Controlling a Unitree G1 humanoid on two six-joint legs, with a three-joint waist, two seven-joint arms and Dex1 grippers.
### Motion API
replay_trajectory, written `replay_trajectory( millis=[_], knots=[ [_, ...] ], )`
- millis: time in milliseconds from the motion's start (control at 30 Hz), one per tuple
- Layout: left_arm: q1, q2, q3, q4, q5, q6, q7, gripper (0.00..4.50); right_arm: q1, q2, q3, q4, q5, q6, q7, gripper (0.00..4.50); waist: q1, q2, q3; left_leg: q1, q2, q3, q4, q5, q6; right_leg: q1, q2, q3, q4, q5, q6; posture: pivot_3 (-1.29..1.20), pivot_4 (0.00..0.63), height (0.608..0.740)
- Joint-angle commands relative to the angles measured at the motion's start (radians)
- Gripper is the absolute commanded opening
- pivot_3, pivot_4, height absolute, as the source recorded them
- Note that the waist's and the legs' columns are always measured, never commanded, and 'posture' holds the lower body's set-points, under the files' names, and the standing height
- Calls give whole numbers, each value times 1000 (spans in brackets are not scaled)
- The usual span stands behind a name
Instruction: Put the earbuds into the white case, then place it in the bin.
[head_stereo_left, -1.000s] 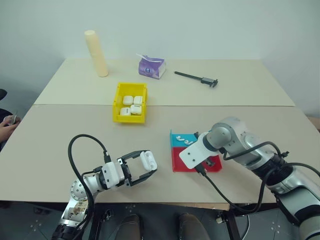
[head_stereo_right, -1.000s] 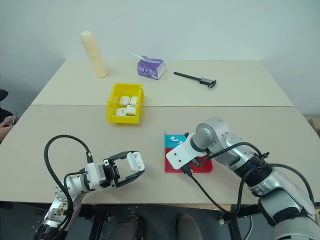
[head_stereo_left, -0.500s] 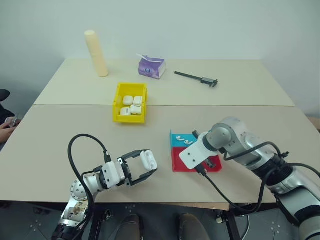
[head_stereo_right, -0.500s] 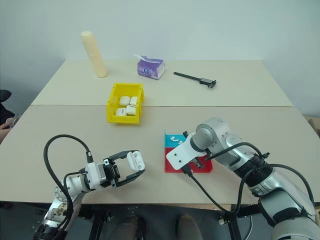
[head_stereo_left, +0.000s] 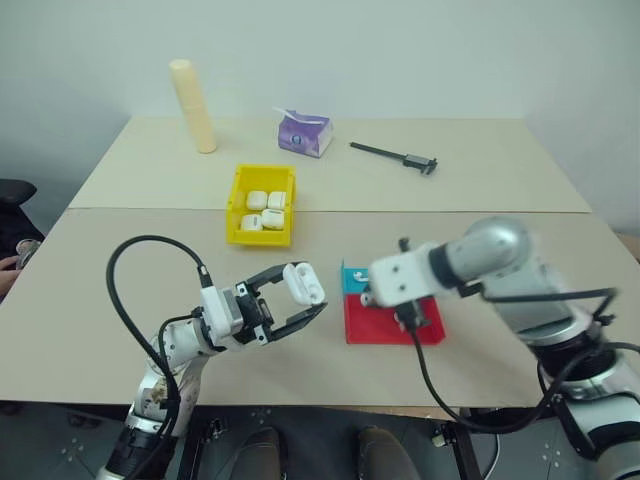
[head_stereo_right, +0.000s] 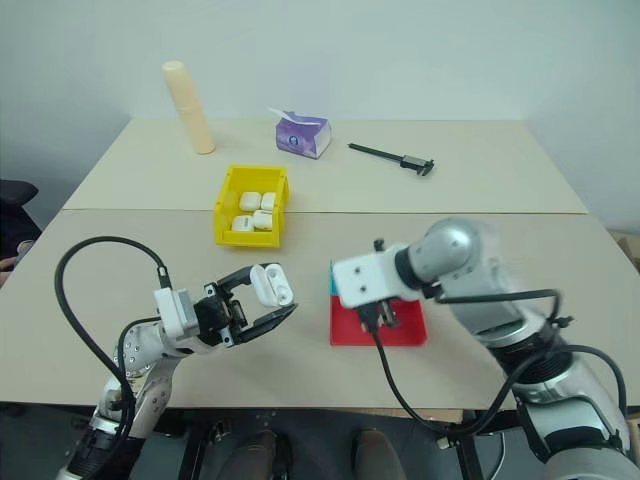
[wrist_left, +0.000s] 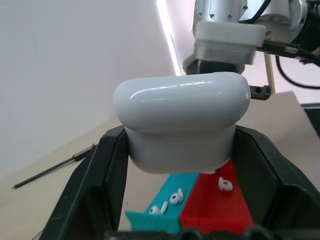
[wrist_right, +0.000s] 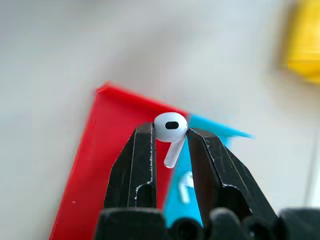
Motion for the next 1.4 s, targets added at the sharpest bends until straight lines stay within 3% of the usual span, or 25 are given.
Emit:
replay_trajectory(
  millis=[33, 200, 333, 500, 700, 1400],
  knots=[
    [-33, 12, -11, -83, -112, 104, -44, 2788, -28, 12, -248, -72, 226, 180, -53, 744, 1, 0, 0, 0, 0, 0, 0, 0, 0, 0, 0, 0, 0, 0, 0, 0, 150, 740],
    [-57, 24, -25, -99, -181, 193, -139, 2788, -15, 29, -412, -122, 438, 287, -144, 744, -2, 0, 0, 0, 0, 0, 0, 0, 0, 1, 0, 0, 0, 0, 0, 0, 150, 740],
    [-82, 39, -31, -103, -201, 242, -209, 2788, -4, 113, -508, -169, 688, 396, -236, 744, -5, 0, 0, 1, 0, -1, -1, 0, 0, 0, 1, 1, 0, 0, 0, 0, 150, 740],
    [-129, 80, -24, -99, -167, 284, -247, 2788, 44, 185, -532, -188, 905, 449, -338, 744, -2, 0, 0, 1, 0, -1, -1, 0, 0, 1, 1, 0, 0, 0, 0, 0, 150, 740],
    [-152, 92, -11, -96, -148, 288, -254, 2788, 132, 190, -401, -199, 898, 338, -372, 744, -3, 0, 0, -1, -1, -1, -1, 0, 0, 0, 0, 0, -2, 0, 0, 0, 150, 740],
    [-137, 60, 5, -103, -135, 270, -248, 2788, 240, 226, -193, -138, 780, -2, -383, 744, -2, 0, 0, 0, 0, -1, -1, 0, 0, 0, 1, 0, -1, 0, 0, 0, 150, 740]
  ],
)
